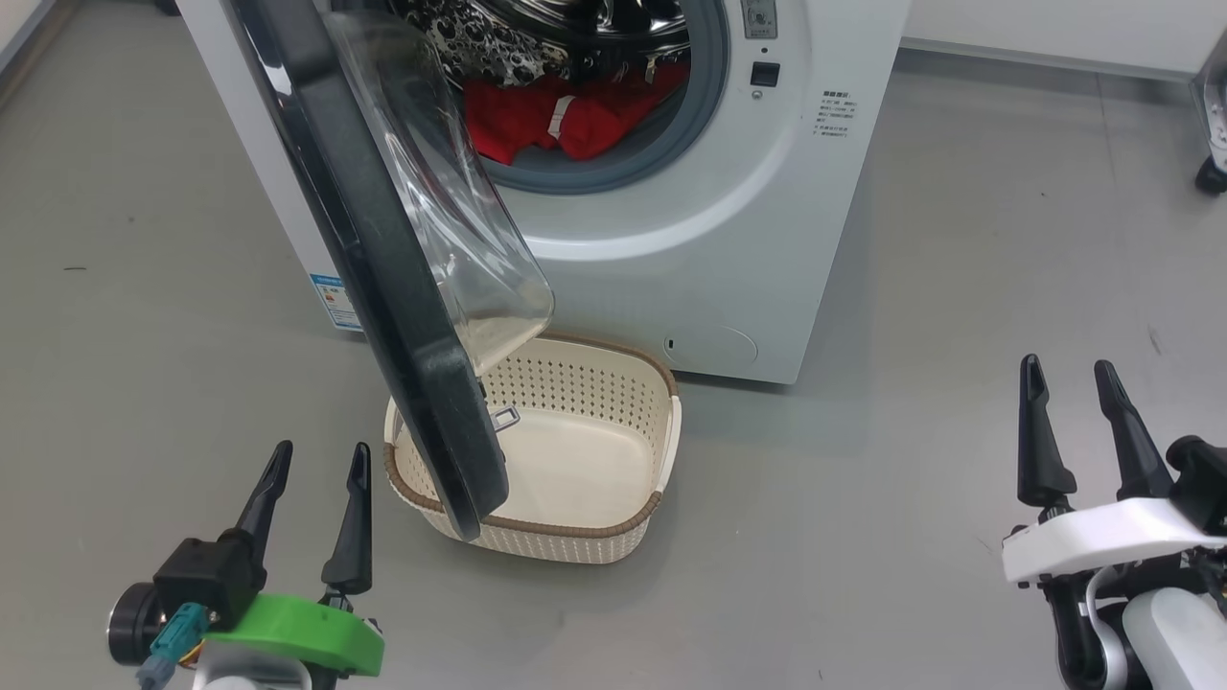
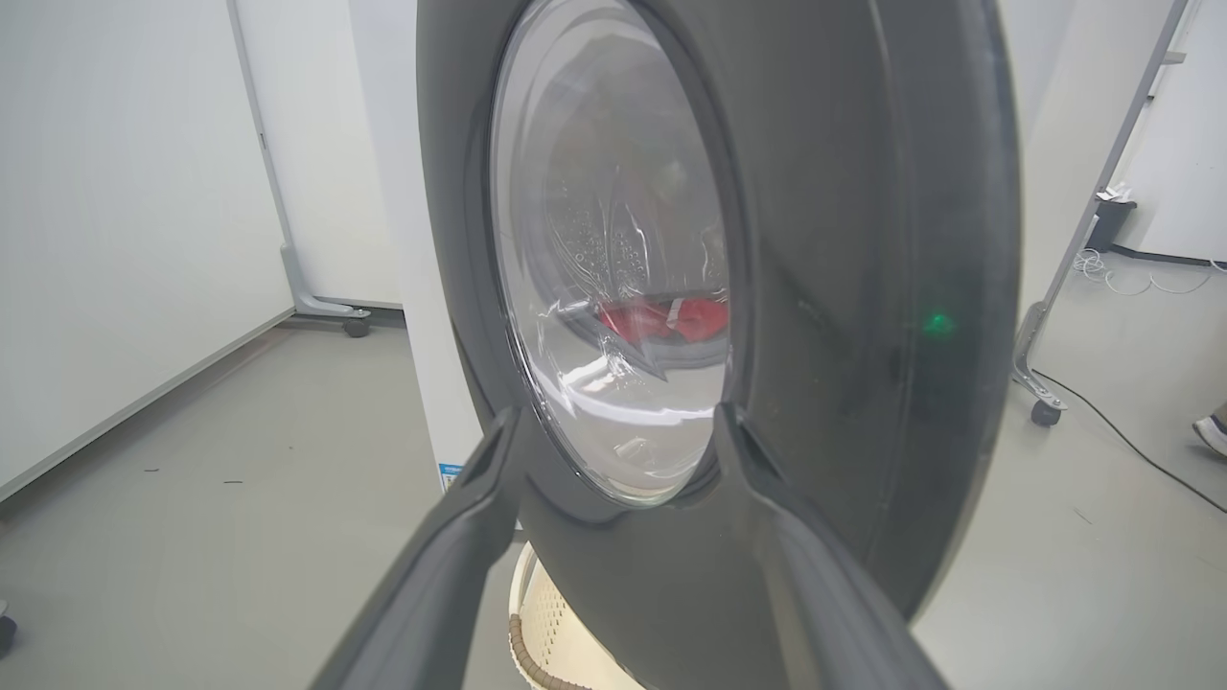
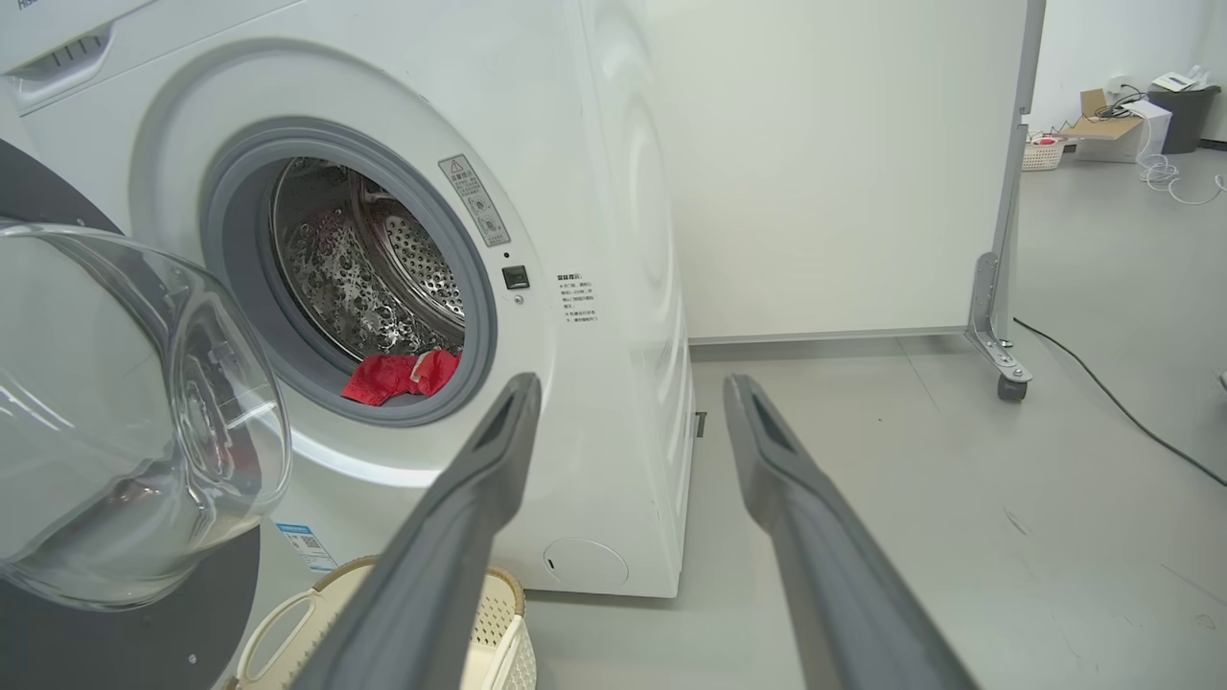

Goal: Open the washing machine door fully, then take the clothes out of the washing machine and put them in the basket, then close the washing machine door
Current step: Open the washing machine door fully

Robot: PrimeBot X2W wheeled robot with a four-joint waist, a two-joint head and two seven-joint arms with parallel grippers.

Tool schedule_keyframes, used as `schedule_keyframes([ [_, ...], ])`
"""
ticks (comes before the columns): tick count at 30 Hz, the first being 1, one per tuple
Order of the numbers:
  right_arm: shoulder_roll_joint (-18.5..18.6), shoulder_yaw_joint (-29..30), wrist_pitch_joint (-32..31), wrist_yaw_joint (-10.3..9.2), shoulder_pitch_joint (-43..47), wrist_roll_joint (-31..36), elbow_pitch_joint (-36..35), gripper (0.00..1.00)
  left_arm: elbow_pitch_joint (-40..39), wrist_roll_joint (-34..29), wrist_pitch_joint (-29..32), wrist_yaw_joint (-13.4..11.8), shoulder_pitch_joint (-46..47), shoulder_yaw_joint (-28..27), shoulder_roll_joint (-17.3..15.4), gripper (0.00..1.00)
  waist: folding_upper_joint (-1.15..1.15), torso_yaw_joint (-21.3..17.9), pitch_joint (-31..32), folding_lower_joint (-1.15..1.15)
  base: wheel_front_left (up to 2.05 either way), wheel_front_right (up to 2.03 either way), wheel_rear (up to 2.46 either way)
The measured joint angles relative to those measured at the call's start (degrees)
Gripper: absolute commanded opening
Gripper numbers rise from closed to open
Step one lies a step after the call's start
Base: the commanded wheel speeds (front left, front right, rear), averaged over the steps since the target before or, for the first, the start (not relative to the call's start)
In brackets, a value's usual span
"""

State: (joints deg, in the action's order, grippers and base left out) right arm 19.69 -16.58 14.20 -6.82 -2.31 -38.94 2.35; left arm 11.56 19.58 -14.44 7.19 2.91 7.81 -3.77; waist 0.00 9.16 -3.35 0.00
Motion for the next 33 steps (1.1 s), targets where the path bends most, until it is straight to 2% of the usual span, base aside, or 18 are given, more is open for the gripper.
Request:
schedule_keyframes([
  [13,-3.4,2.5,0.0,-0.40,4.4,4.1,-2.1,1.00,0.0,-0.4,0.0,0.0,0.0,0.3,0.1,1.00,0.00,-0.1,-0.3,0.00,0.00,0.00,0.00],
  [28,-5.2,3.7,0.0,-0.30,6.4,6.8,-3.0,1.00,0.1,-0.5,0.0,0.0,0.0,1.3,0.1,1.00,0.00,0.1,-0.1,0.00,0.00,0.00,0.00],
  [33,-5.5,4.3,0.0,0.29,6.5,7.3,-3.1,1.00,0.2,-0.5,0.0,0.0,0.0,1.4,0.1,1.00,0.00,0.1,0.2,0.00,0.00,0.00,0.00],
])
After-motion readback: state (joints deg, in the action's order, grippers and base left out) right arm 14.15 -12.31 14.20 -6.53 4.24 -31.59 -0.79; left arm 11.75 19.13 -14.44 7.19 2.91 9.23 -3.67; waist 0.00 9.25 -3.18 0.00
